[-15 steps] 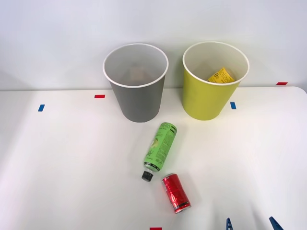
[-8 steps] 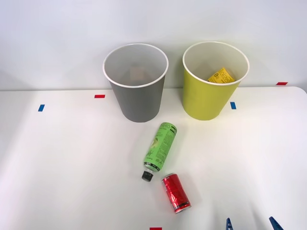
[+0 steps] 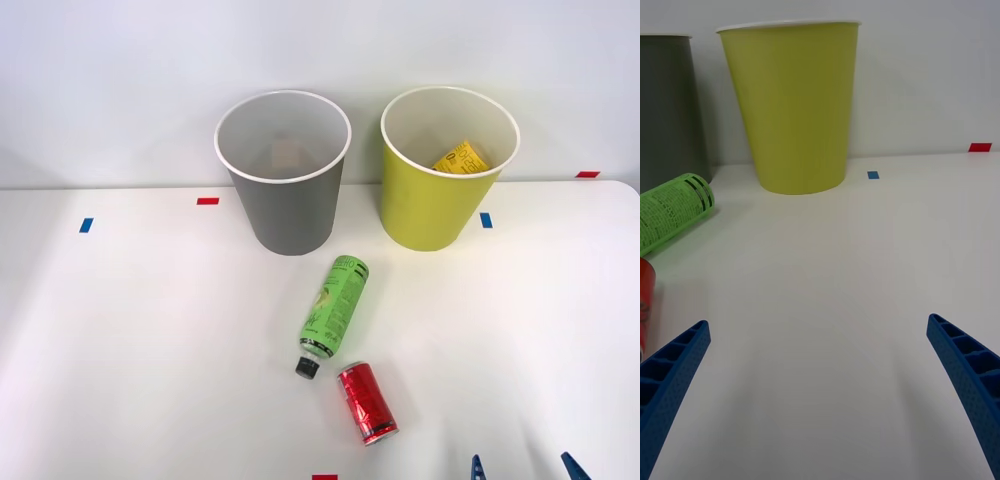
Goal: Put cans in the gray bin, plastic bottles in the light green bin
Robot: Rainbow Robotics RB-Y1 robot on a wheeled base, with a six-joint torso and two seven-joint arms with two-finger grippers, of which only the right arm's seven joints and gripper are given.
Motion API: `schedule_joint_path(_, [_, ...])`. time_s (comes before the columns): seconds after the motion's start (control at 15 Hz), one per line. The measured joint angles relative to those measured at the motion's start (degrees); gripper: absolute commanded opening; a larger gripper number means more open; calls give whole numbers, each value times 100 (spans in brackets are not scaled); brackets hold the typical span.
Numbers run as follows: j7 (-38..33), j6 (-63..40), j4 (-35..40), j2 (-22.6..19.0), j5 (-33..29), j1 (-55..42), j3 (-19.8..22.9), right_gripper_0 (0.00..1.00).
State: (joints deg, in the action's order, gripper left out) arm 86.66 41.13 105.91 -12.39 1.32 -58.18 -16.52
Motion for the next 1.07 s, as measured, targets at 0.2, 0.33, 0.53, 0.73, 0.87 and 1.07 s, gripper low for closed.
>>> schedule_joint_path(0.2, [0, 0, 0, 0, 0, 0, 0, 100])
schedule_joint_path(0.33, [0, 0, 0, 0, 0, 0, 0, 100])
schedule_joint_path(0.53, [0, 0, 0, 0, 0, 0, 0, 100])
schedule_joint_path(0.73, [0, 0, 0, 0, 0, 0, 0, 100])
schedule_joint_path(0.87, [0, 0, 0, 0, 0, 0, 0, 100])
schedule_joint_path(1.07, [0, 0, 0, 0, 0, 0, 0, 100])
